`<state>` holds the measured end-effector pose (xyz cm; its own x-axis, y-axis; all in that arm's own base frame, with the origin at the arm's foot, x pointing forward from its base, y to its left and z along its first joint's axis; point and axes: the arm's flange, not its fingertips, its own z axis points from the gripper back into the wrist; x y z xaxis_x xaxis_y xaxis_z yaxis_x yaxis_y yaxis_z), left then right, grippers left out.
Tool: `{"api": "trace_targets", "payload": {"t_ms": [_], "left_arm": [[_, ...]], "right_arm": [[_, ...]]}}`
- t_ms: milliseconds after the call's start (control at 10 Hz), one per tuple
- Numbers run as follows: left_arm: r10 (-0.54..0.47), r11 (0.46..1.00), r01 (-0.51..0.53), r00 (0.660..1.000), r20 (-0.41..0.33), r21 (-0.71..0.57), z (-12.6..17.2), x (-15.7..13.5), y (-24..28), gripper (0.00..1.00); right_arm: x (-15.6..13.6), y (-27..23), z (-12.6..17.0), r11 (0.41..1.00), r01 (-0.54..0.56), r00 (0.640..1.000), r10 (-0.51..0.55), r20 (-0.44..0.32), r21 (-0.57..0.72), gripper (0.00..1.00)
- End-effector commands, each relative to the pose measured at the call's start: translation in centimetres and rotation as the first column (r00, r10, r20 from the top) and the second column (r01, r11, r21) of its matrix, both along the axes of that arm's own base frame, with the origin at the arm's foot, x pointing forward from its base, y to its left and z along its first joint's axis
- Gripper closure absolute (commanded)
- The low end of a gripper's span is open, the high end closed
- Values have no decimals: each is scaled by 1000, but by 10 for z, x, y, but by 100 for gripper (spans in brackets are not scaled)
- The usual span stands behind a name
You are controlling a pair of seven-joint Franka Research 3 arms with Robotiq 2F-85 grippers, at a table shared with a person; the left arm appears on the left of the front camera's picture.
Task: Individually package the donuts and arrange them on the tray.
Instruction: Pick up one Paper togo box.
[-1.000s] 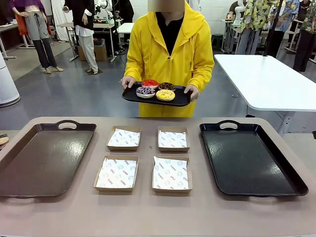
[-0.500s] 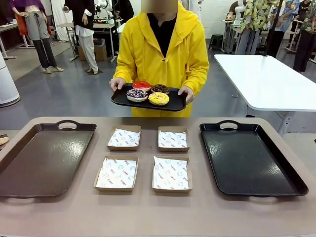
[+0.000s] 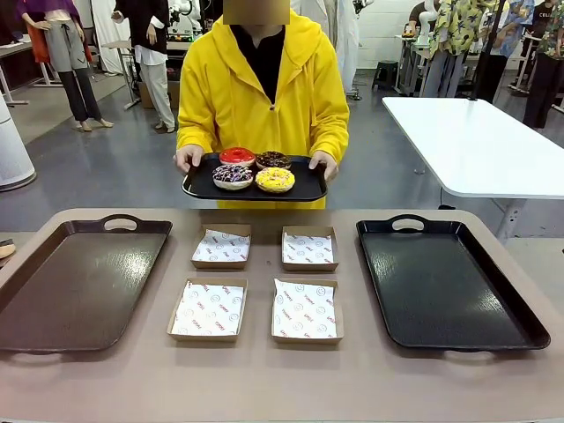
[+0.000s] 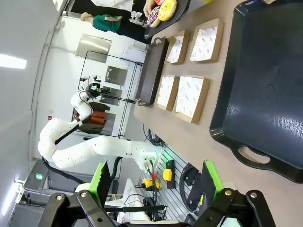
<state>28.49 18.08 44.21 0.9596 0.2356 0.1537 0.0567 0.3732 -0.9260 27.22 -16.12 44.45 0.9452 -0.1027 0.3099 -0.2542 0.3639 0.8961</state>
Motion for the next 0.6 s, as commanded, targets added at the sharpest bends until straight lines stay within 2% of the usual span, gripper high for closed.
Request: {"api": "trace_targets", "payload": {"t_ms": [0, 500], "left_arm": [[1, 1000, -1, 1000, 10, -14, 0, -1, 1, 0], [1, 1000, -1, 1000, 10, -14, 0, -1, 1, 0]], "right_arm": [[-1, 2, 0, 1000, 0, 1000, 0, 3, 16, 0], [-1, 2, 0, 1000, 0, 1000, 0, 3, 16, 0]]}}
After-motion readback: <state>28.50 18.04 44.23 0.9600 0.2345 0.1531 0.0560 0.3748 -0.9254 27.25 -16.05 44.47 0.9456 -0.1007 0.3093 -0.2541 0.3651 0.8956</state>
